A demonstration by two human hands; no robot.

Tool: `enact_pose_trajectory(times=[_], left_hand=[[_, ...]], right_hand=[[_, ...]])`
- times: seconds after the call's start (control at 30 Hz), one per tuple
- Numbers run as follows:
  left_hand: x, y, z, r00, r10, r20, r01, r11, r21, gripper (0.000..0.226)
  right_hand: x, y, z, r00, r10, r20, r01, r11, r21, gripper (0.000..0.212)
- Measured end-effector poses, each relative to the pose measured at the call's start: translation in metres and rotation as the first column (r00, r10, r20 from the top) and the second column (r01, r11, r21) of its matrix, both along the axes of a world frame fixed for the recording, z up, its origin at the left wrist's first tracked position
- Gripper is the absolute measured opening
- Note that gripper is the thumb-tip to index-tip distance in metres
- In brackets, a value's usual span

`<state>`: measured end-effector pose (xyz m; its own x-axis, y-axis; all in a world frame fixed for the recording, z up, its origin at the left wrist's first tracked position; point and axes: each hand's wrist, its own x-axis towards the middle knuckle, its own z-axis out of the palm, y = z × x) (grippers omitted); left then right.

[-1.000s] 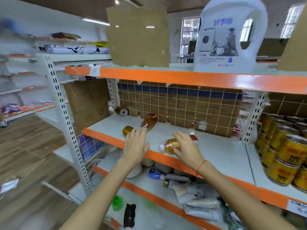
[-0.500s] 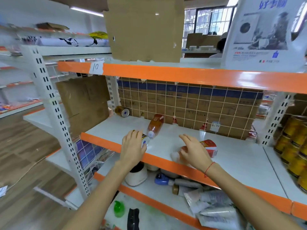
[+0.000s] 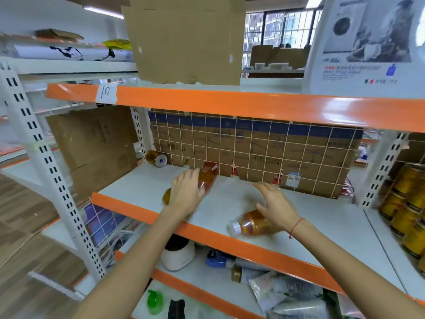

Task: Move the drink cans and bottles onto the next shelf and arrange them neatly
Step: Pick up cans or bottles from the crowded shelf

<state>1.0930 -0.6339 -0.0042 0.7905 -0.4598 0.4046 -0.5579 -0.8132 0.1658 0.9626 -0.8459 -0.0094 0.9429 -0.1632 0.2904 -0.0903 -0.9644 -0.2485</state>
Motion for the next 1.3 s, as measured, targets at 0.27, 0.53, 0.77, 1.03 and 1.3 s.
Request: enact_pose_trajectory(times=[0.27,0.53,0.77,1.03,1.3], left_hand=[[0.044,-0.011,-0.014,0.991,0.001,-0.132,0.003,1.000,0.031,0.055],[0.093,-0.023,-0.038,0.899,-0.001,-0.438,0.017,0.999,0.032,0.065],[0.115,-0.046,-0.059,0.876,0.017,-0.481,0.010,0.999,0.053,0.082],[0.123,-0.045,-0.051,0.867,0.039,-0.496,0.001,0.997,0.079,0.067],[0.128,-0.030,-0.001,0.817,-0.133,-0.561,0.128,0.991,-0.048,0.086]], right_hand=[[-0.001,-0.015,-0.001,0.991,-0.025,-0.128,0.027,0.999,0.016,0.059],[0.010,-0.018,-0.013,0.824,0.117,-0.554,-0.171,0.984,-0.048,0.081],[0.030,-0.014,-0.029,0.840,0.008,-0.543,-0.160,0.960,-0.232,0.079],[0.027,-0.015,-0.032,0.864,0.017,-0.504,-0.155,0.960,-0.233,0.078],[0.031,-0.018,-0.034,0.890,0.040,-0.455,-0.129,0.978,-0.166,0.076]])
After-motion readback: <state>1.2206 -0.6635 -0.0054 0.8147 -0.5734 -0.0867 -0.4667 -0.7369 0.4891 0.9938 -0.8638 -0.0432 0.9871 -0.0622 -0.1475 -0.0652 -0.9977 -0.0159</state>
